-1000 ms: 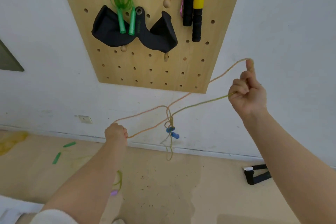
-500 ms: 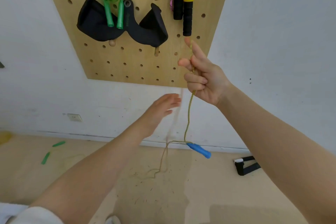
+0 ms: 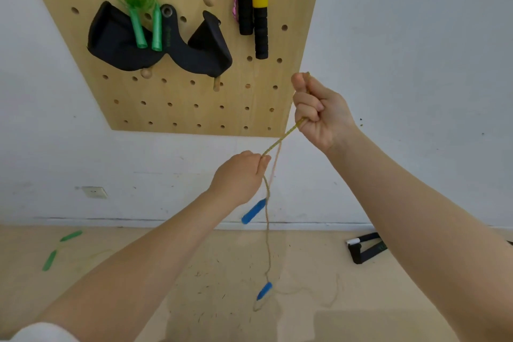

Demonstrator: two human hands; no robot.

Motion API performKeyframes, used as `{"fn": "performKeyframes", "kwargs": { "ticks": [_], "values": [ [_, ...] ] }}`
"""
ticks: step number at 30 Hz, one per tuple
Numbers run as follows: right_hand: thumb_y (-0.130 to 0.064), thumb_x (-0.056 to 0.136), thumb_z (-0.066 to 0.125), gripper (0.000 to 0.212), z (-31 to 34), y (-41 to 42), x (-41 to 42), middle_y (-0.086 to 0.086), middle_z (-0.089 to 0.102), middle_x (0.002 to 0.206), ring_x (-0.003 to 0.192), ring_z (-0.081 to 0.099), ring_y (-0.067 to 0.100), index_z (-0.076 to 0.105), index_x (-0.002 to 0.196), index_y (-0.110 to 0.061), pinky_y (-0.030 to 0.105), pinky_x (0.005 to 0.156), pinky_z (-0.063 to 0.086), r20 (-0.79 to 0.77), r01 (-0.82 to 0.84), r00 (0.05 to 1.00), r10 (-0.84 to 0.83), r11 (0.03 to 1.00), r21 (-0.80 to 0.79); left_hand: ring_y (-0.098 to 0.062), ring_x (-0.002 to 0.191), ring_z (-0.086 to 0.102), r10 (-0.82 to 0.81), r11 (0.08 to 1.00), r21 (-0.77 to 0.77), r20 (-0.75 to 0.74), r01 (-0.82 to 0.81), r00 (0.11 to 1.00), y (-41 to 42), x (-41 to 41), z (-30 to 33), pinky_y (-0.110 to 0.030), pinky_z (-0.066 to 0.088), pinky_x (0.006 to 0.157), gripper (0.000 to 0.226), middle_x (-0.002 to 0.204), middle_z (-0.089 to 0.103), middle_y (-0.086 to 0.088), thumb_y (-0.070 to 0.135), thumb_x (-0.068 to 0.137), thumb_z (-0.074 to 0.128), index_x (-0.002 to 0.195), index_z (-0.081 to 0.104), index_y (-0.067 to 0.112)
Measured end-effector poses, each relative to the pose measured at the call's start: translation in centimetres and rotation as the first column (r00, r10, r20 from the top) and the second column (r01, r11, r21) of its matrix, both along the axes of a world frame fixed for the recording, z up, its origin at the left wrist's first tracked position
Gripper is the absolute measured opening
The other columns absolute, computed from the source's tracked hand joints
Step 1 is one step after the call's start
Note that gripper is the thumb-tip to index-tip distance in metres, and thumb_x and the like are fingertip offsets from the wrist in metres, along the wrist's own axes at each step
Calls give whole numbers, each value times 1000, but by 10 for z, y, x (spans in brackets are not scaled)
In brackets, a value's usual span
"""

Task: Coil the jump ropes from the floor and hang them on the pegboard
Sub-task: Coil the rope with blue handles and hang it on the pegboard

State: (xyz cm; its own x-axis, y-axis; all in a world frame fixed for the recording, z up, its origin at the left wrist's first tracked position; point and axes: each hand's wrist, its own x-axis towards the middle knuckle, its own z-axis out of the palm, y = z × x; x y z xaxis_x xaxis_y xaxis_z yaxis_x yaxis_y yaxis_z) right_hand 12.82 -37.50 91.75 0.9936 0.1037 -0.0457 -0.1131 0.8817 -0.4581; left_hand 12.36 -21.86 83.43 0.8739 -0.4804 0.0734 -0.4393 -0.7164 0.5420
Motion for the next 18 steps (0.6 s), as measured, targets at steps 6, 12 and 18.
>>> {"fn": "performKeyframes", "kwargs": {
  "ticks": [6,12,18],
  "values": [
    [-20,104,27,48,11,-8,-4,4,45,53,34,37,10,62,88,10,15,31,31,-65,159,987,-147,956,248,-12,74,61,-195,922,-385,-516,-23,834,9,8,-9,-15,47,73,35,68,63,4,29,98,42,69,54,12],
    [-9,102,29,30,-11,-24,-3,18,71,82,64,67,24,39,128,3,29,63,57,-169,424,894,-415,905,19,-11,47,28,-106,818,-469,-690,-332,716,24,16,-39,-21,37,50,39,53,27,7,38,100,35,68,41,16],
    [-17,96,49,16,-38,-20,-16,10,59,93,81,57,26,58,90,-6,38,77,50,-378,-228,868,-323,418,-880,-8,40,17,-307,691,-629,-702,-357,642,10,21,0,-21,11,41,28,49,28,6,16,98,33,74,47,15]
  ]
}}
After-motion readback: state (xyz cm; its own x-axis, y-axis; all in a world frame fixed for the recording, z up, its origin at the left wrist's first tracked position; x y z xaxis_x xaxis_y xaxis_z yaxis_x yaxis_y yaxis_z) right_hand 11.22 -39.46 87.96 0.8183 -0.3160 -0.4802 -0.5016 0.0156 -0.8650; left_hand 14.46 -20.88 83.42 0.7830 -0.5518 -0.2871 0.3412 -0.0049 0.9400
